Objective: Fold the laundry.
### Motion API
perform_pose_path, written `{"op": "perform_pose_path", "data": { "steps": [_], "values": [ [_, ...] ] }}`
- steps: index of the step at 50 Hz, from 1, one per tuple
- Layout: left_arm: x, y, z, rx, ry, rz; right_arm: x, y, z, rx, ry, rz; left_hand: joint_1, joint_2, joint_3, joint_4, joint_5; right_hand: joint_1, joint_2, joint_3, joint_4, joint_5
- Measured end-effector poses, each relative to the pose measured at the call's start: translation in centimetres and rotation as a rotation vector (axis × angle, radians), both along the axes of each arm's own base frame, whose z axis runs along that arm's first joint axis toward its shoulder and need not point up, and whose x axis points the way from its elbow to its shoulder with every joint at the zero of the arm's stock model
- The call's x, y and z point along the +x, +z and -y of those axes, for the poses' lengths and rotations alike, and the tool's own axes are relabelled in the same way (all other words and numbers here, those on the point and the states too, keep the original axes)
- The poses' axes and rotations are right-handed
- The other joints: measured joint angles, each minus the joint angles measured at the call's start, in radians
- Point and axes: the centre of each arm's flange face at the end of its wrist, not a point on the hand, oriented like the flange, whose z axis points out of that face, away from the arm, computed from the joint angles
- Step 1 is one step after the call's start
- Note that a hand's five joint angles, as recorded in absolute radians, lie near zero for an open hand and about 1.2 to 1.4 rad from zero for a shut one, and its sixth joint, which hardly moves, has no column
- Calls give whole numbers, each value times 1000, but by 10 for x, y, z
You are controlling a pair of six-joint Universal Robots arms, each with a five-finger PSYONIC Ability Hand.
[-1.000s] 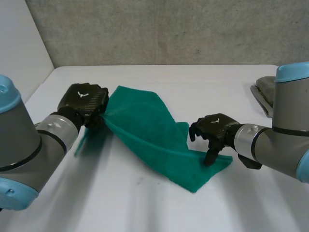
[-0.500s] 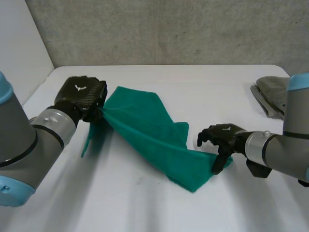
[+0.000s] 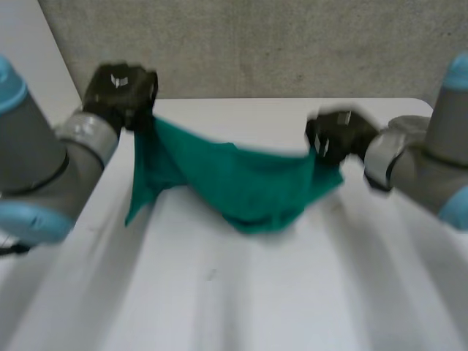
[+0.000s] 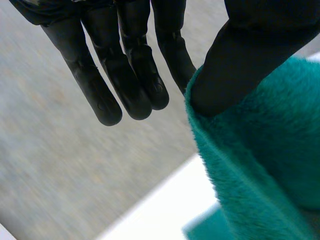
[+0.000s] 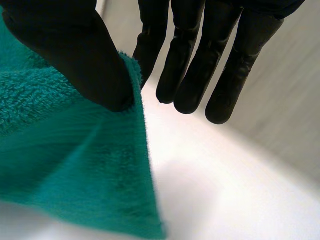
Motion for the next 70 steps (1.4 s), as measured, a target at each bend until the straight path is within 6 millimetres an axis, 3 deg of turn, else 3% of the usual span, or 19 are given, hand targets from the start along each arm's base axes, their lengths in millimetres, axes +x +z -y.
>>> {"op": "perform_pose_path", "data": {
  "steps": [1,4,5,7,8,11,14,19,22,25,27,32,36,42,43,47,53,62,70],
  "values": [
    [-2,8,10,-42,9,-1,0,7,2,-29,-5,6,0,0,0,0,0,0,0,0,0,0],
    [-4,36,35,-178,35,-14,2,60,19,-266,-58,62,0,0,0,0,0,0,0,0,0,0],
    [-4,58,48,-281,56,-29,2,87,24,-388,-89,95,0,1,0,0,0,0,0,0,0,0],
    [-3,72,53,-341,68,-40,2,105,26,-471,-111,118,0,1,0,0,0,0,0,0,0,0],
    [-2,92,58,-433,85,-63,2,125,26,-565,-134,145,0,1,0,1,0,0,0,0,0,0],
    [2,123,59,-574,107,-107,1,153,21,-706,-167,181,0,1,0,3,0,0,0,0,0,0],
    [4,135,52,-642,110,-131,1,161,15,-762,-180,181,0,1,0,3,0,0,0,0,0,0],
    [7,111,36,-580,91,-99,4,133,7,-698,-172,115,0,1,0,3,0,0,0,0,0,8],
    [11,68,22,-441,73,-39,1,83,-3,-553,-152,-2,0,1,0,3,0,0,0,0,0,9],
    [15,37,10,-336,63,5,-3,54,-12,-466,-139,-71,0,1,0,3,0,0,0,0,0,9],
    [20,1,-5,-210,53,57,-10,19,-25,-354,-119,-160,0,1,0,4,0,0,0,0,0,9],
    [29,-57,-34,6,33,152,-22,-35,-54,-161,-70,-291,0,1,1,4,0,0,0,0,0,9],
    [33,-89,-49,128,19,210,-27,-59,-71,-72,-35,-337,0,0,1,2,0,0,0,0,0,9],
    [35,-116,-57,231,7,253,-28,-74,-82,-9,-5,-343,-30,-47,-46,-46,-34,0,0,0,0,9],
    [36,-125,-58,262,6,261,-28,-76,-83,6,-3,-330,-261,-297,-286,-294,-249,0,0,0,0,9],
    [37,-135,-59,300,9,268,-28,-75,-80,29,-20,-278,-605,-643,-639,-650,-605,0,0,0,0,9],
    [41,-148,-66,363,21,255,-35,-74,-70,54,-68,-221,-667,-724,-717,-733,-687,0,0,0,0,9],
    [54,-145,-78,400,55,211,-42,-74,-63,59,-101,-201,-848,-909,-907,-914,-877,0,0,0,0,9],
    [76,-137,-64,387,133,188,-49,-71,-52,23,-135,-196,-870,-937,-931,-939,-899,0,0,0,0,9]
  ]
}}
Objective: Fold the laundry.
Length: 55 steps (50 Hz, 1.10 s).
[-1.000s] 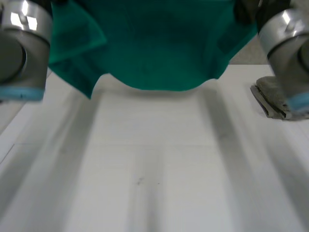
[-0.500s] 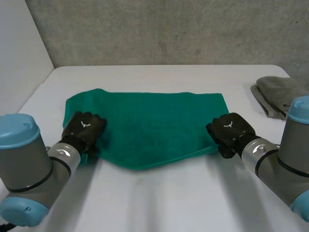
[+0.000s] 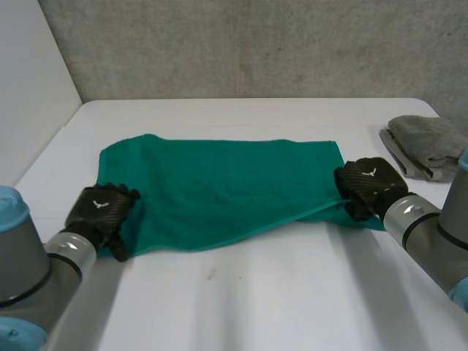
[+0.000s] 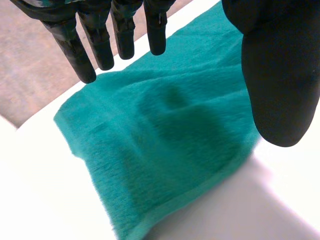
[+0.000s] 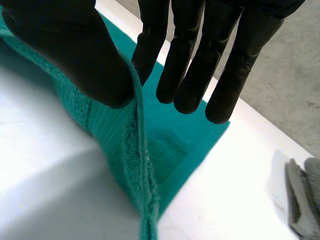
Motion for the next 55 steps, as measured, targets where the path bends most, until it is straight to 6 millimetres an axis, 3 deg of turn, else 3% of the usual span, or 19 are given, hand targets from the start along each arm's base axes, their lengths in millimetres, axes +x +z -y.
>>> {"op": "perform_pose_path", "data": {
  "steps": [17,34,46,55],
  "values": [
    [43,-9,29,42,-25,85,-8,-6,14,-27,-26,-7,2,2,2,2,4,0,0,0,0,0],
    [43,-27,37,84,-33,88,-8,-8,12,-18,-19,-10,119,126,121,125,137,0,0,0,0,0],
    [44,-31,57,57,-21,95,-7,-9,11,-14,-12,-8,342,345,340,346,346,0,0,0,0,0],
    [44,-32,70,33,-6,103,-8,-9,11,-14,-14,-8,631,622,617,624,621,0,0,0,0,0]
  ]
}}
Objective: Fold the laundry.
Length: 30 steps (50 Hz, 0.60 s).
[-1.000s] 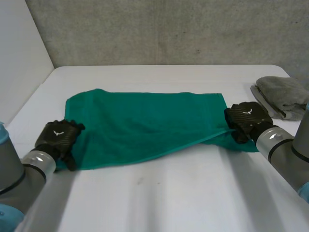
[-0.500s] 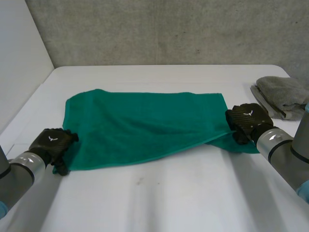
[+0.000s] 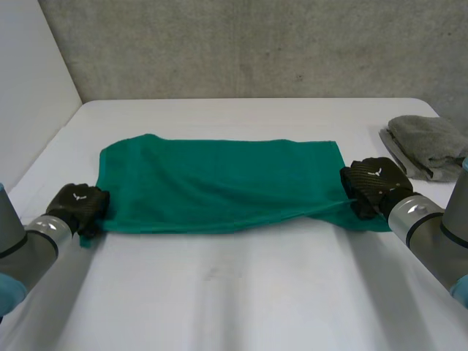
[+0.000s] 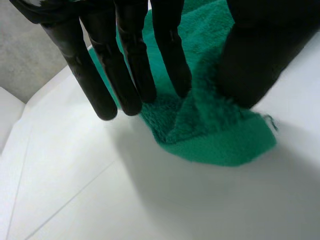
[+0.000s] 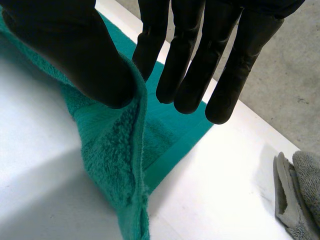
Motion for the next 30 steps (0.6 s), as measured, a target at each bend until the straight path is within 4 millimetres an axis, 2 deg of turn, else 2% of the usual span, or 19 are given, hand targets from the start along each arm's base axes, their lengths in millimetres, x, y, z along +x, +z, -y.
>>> {"op": "perform_pose_path", "data": {
  "steps": [1,5,6,11,12,13,14,17,18,20,22,23,24,26,30],
  "values": [
    [0,1,1,-4,2,1,0,0,0,0,0,0,146,142,143,143,143,0,0,0,0,0],
    [0,6,4,-23,6,2,0,1,1,-3,0,1,146,142,143,143,143,0,0,0,0,0],
    [1,10,4,-35,8,2,0,3,2,-8,0,1,246,300,299,305,281,0,0,0,0,0],
    [1,40,-1,-113,14,3,-1,10,-1,2,21,-55,246,310,309,312,281,0,0,0,0,0],
    [1,40,-1,-113,14,3,-1,10,-1,2,21,-55,246,310,309,312,281,0,0,0,0,0],
    [1,56,-7,-151,12,5,-3,15,-6,28,42,-110,246,310,309,315,281,0,0,0,0,0],
    [1,56,-7,-151,12,5,-3,15,-6,28,42,-110,246,310,309,315,281,0,0,0,0,0],
    [0,83,-30,-187,-1,32,-14,28,-26,133,105,-278,246,310,309,315,281,0,0,0,0,0],
    [0,86,-33,-186,-4,39,-15,29,-28,144,111,-294,246,310,309,315,281,0,0,0,0,0],
    [0,93,-53,-156,-23,88,-25,39,-41,207,148,-389,246,310,309,315,281,0,0,0,0,0],
    [1,94,-72,-94,-51,151,-33,48,-52,244,178,-459,246,310,309,315,281,0,0,0,0,0],
    [1,94,-72,-94,-51,151,-33,48,-52,244,178,-459,246,310,309,315,281,0,0,0,0,0],
    [1,90,-88,-26,-80,203,-38,54,-60,260,197,-503,246,310,309,315,281,0,0,0,0,0],
    [1,86,-101,42,-111,245,-42,58,-66,265,210,-532,246,310,309,315,281,0,0,0,0,0],
    [1,80,-114,122,-152,290,-45,59,-71,261,218,-550,246,311,309,315,281,0,0,0,0,0]
  ]
}}
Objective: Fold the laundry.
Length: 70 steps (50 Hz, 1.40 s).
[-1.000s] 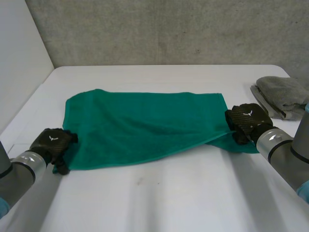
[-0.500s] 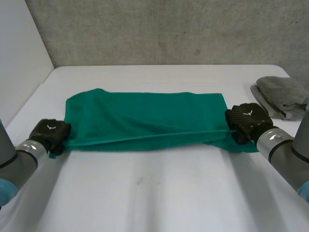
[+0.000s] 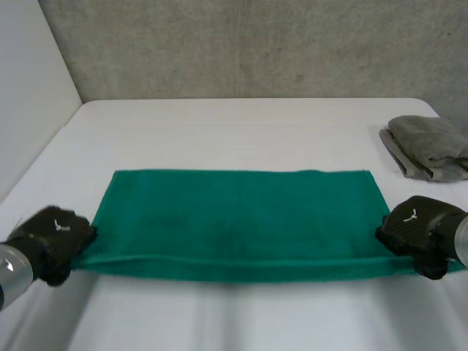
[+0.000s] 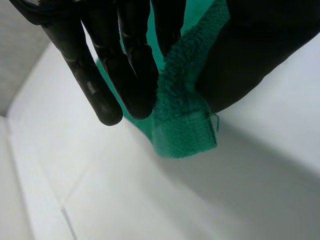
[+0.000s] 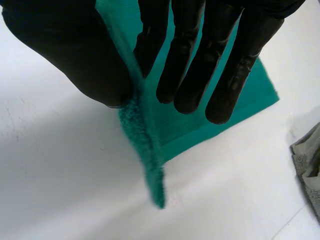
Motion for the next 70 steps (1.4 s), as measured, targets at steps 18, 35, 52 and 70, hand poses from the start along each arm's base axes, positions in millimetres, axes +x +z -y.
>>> {"op": "perform_pose_path", "data": {
  "steps": [18,35,52,70],
  "values": [
    [-35,-25,90,-140,15,-168,22,-45,75,-240,-66,35,0,1,1,0,0,0,0,0,0,0],
    [-60,-72,190,-275,164,-126,68,-83,173,-548,-66,75,-94,-122,-114,-120,-86,-33,-20,-21,-21,-21],
    [-78,-45,181,-422,114,-181,63,-16,183,-661,-253,311,-950,-990,-981,-993,-927,-790,-953,-970,-957,-930],
    [-58,-22,99,-333,72,-240,-9,-49,100,-142,-316,450,-950,-990,-981,-993,-927,-618,-752,-753,-758,-751]
  ]
}}
